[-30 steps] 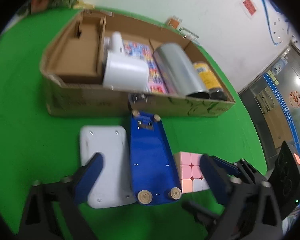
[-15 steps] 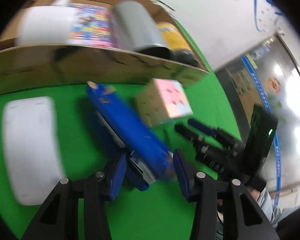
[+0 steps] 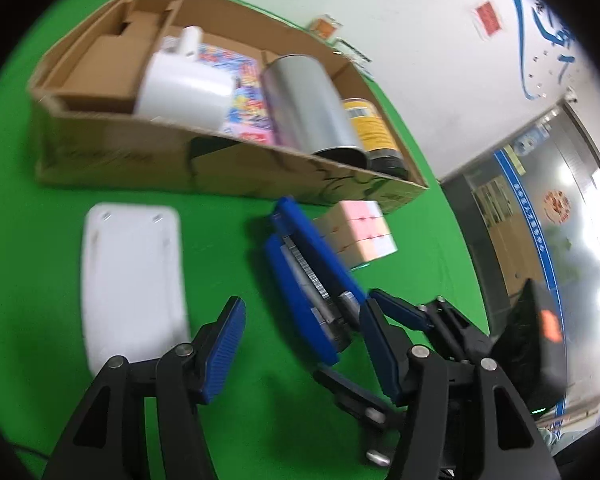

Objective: Organize rigid objects
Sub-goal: 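Move the right gripper to the blue stapler and grasp it, then lift the blue stapler with the right gripper while the left gripper grasps it, then lower the blue stapler into the box beside the fan and release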

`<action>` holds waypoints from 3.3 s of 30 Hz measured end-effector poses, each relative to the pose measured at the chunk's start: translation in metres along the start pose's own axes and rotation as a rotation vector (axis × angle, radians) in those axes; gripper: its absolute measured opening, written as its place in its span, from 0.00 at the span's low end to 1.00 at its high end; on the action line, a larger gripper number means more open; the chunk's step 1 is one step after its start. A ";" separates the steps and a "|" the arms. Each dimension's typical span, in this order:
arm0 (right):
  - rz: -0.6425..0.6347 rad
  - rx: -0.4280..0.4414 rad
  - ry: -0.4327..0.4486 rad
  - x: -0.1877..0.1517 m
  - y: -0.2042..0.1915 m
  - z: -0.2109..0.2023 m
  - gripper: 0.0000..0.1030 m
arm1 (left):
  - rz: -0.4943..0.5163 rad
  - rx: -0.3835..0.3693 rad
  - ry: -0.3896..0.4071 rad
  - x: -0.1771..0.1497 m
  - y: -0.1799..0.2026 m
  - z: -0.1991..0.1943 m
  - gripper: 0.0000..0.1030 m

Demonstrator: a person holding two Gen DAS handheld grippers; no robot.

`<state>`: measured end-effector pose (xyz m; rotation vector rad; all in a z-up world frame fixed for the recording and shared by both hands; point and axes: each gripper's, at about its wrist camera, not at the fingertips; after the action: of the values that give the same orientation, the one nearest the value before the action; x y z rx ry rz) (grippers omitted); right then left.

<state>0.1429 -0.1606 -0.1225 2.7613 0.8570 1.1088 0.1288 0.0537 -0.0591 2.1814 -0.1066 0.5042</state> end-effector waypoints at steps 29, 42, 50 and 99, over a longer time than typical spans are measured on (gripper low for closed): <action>0.211 0.085 -0.008 -0.039 0.030 -0.043 0.84 | -0.067 -0.096 -0.085 -0.035 -0.010 0.030 0.57; 0.183 -0.039 -0.089 -0.030 0.002 -0.020 0.52 | -0.110 -0.118 -0.088 -0.044 -0.022 0.035 0.57; 0.434 0.162 -0.166 -0.027 0.034 -0.008 0.52 | -0.157 -0.137 -0.100 -0.044 -0.033 0.037 0.55; 0.405 0.143 -0.171 0.182 0.074 0.074 0.41 | -0.038 -0.032 -0.068 0.157 -0.048 0.012 0.09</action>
<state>0.3343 -0.1187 -0.0461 3.1853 0.3788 0.8593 0.2886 0.0900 -0.0401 2.1659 -0.1091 0.4041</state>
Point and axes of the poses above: each gripper's, at about its wrist camera, not at the fingertips, and z roughly the way its jaws point, y to its right, x to its top, and after that the axes turned 14 degrees about -x, right-handed
